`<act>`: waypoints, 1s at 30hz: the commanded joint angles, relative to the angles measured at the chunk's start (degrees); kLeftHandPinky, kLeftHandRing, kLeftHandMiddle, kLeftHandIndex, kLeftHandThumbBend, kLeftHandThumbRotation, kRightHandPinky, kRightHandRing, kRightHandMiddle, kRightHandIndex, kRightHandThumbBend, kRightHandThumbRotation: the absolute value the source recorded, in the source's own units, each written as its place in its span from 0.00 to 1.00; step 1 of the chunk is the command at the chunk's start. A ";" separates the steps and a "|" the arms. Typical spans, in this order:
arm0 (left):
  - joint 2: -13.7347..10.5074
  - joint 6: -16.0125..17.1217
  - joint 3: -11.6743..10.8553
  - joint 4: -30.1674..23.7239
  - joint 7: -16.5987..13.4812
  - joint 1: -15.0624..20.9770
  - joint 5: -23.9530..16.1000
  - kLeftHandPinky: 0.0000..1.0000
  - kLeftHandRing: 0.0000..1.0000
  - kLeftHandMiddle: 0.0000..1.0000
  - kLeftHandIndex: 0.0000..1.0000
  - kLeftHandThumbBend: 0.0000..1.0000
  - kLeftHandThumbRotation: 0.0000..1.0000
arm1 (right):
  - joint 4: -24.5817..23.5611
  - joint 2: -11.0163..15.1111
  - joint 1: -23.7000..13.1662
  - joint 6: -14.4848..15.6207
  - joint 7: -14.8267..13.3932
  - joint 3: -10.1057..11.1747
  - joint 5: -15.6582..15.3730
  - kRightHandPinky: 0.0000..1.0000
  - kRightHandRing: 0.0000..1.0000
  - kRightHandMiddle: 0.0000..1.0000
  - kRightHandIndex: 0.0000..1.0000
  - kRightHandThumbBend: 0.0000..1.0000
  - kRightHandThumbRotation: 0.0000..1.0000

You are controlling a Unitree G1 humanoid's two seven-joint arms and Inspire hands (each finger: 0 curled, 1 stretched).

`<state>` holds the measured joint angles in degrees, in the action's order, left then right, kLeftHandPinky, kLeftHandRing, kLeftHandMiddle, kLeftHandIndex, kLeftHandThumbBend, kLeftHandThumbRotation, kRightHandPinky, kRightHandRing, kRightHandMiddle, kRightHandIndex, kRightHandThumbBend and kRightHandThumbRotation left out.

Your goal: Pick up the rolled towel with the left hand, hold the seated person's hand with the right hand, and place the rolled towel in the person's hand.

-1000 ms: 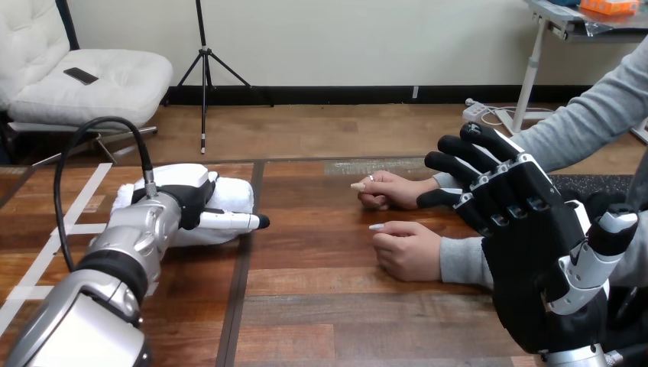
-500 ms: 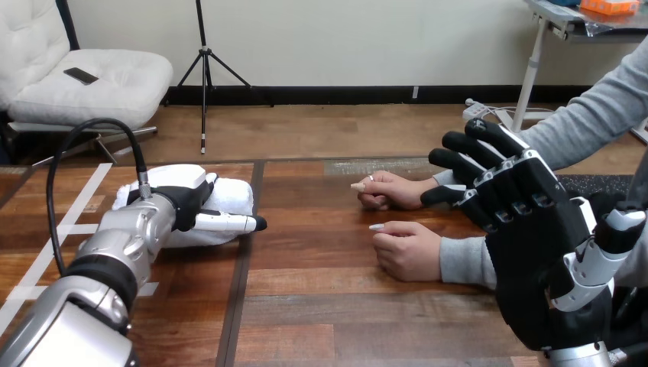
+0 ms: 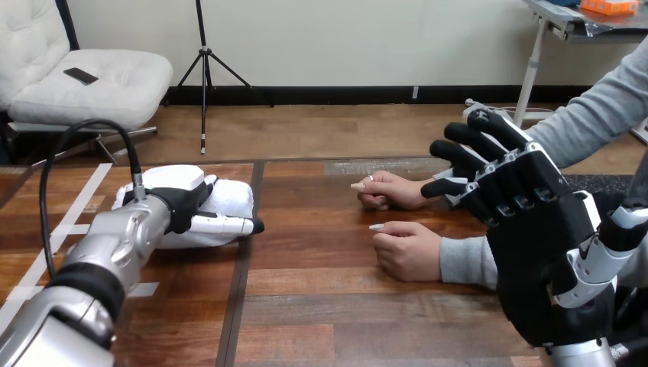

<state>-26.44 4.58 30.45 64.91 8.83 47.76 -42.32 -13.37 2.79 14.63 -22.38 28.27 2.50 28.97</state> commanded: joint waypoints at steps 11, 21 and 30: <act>-4.23 -2.93 -0.73 -16.18 5.35 -9.71 1.39 0.94 0.99 1.00 0.98 0.85 1.00 | -3.23 0.51 -4.00 0.24 -0.54 -0.06 -0.46 0.59 0.77 0.79 0.78 0.95 1.00; -7.00 -8.01 -2.84 -29.74 9.95 -16.17 1.97 0.95 1.00 1.00 0.98 0.83 1.00 | -3.44 0.49 -4.03 0.29 -0.55 -0.27 -0.36 0.59 0.77 0.79 0.78 0.94 1.00; -8.95 -12.81 -4.89 -40.75 13.31 -21.50 1.54 0.95 1.00 1.00 0.98 0.84 0.99 | -3.34 0.53 -4.17 0.14 -0.69 -0.17 -0.61 0.58 0.78 0.79 0.78 0.94 1.00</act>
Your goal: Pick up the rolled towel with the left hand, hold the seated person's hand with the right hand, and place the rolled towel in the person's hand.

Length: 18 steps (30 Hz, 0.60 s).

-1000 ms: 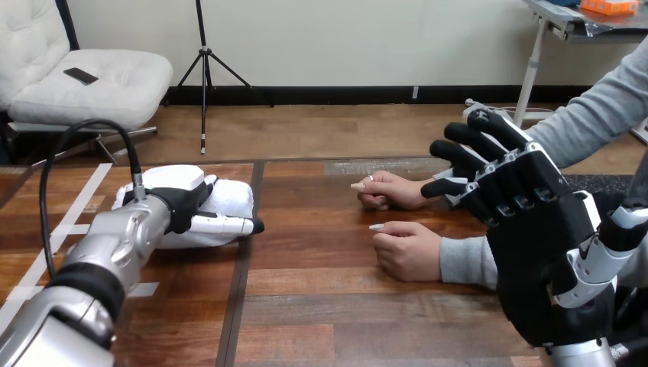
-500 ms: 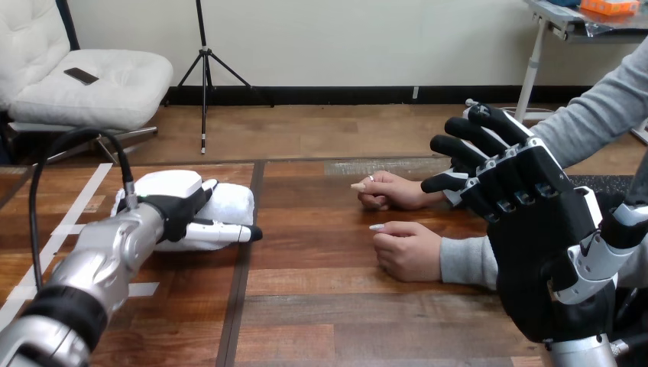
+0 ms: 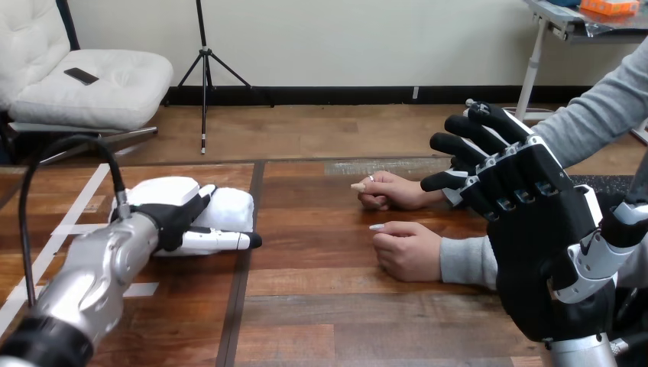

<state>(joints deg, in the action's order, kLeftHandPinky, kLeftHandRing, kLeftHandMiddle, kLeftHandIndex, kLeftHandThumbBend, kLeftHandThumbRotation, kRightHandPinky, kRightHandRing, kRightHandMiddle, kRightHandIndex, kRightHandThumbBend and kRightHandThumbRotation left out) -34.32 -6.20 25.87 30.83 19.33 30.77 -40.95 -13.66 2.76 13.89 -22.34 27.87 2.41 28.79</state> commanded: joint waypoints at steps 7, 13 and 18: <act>-2.12 -4.62 -1.97 -12.85 4.28 -8.02 0.26 0.95 0.99 1.00 0.98 0.86 0.98 | -3.20 0.61 -3.46 0.26 -0.54 -0.09 -0.54 0.58 0.77 0.79 0.78 0.94 1.00; -3.49 -5.21 -4.00 -19.29 4.81 -12.04 0.49 0.94 0.98 1.00 0.98 0.86 0.97 | -2.83 0.72 -3.89 0.33 -0.30 -0.17 -0.26 0.58 0.78 0.79 0.78 0.93 1.00; -4.00 -5.66 -5.24 -22.75 5.55 -14.03 0.76 0.94 0.98 1.00 0.98 0.86 0.96 | -2.94 0.56 -3.89 0.63 -0.75 -0.28 -0.49 0.58 0.77 0.79 0.78 0.94 1.00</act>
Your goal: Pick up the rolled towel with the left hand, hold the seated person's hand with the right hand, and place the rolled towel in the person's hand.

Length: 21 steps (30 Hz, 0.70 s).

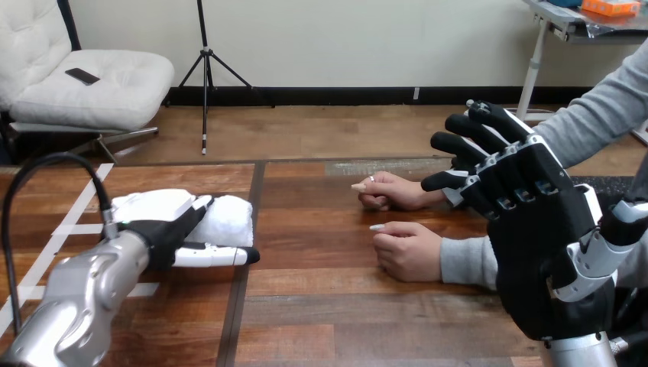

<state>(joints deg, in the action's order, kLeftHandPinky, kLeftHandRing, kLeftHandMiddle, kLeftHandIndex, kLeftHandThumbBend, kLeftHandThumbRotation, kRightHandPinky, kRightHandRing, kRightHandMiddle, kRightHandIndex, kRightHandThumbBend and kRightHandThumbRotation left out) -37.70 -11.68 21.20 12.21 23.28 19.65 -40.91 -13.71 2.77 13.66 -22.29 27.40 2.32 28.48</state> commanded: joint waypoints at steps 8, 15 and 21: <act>-0.75 -0.50 -2.03 -7.89 2.18 -4.87 0.50 0.94 0.98 1.00 0.98 0.86 0.96 | -2.59 0.52 -3.93 0.37 -0.25 -0.29 -0.41 0.58 0.77 0.78 0.78 0.94 1.00; -0.74 -0.57 -2.63 -9.59 2.21 -5.69 -0.08 0.94 0.98 1.00 0.97 0.88 0.97 | -2.41 0.37 -4.08 0.30 -0.30 -0.39 -0.49 0.57 0.77 0.78 0.77 0.94 1.00; -0.51 -0.35 -3.07 -10.23 1.71 -5.81 -0.33 0.93 0.98 1.00 0.97 0.88 0.97 | -2.40 0.39 -4.13 0.45 -0.38 -0.44 -0.59 0.57 0.77 0.78 0.77 0.94 1.00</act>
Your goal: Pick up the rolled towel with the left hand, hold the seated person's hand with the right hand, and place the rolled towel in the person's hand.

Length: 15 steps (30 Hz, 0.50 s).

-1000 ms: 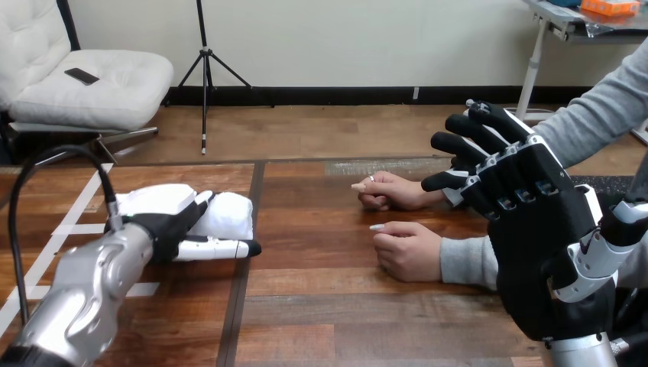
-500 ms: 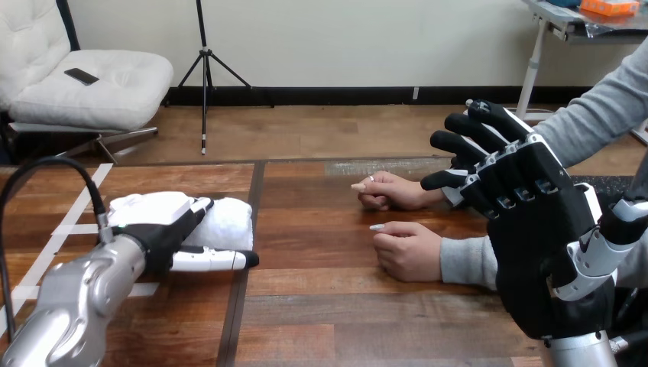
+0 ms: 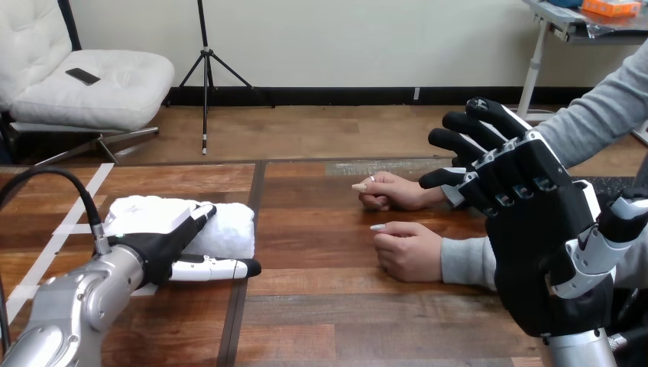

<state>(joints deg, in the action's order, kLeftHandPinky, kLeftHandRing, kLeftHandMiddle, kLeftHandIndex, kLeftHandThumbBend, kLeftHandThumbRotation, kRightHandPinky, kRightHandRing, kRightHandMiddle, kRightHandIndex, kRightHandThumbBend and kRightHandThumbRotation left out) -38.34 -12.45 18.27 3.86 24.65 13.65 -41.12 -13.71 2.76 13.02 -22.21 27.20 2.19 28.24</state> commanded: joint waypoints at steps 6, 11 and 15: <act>0.27 2.07 0.12 -0.38 -2.41 0.65 -1.11 0.92 0.97 1.00 0.97 0.89 0.96 | -2.30 0.44 -3.55 0.37 -0.24 -0.35 -0.57 0.57 0.77 0.78 0.77 0.94 1.00; 0.44 3.02 0.11 0.50 -4.29 1.07 -1.58 0.91 0.98 1.00 0.97 0.90 0.95 | -2.18 0.52 -3.58 0.25 0.11 -0.37 -0.34 0.56 0.77 0.78 0.78 0.94 1.00; 0.49 3.67 -0.02 0.80 -5.35 1.28 -1.82 0.92 0.98 1.00 0.97 0.90 0.94 | -2.17 0.38 -3.51 0.16 -0.06 -0.38 -0.47 0.56 0.77 0.78 0.78 0.94 1.00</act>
<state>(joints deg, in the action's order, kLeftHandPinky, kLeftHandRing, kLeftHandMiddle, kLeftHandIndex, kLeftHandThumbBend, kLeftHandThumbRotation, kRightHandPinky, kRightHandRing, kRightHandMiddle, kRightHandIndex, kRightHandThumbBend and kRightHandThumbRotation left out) -38.23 -10.20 18.28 4.27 21.38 13.37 -41.91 -13.71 2.76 12.93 -22.20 27.13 2.12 28.12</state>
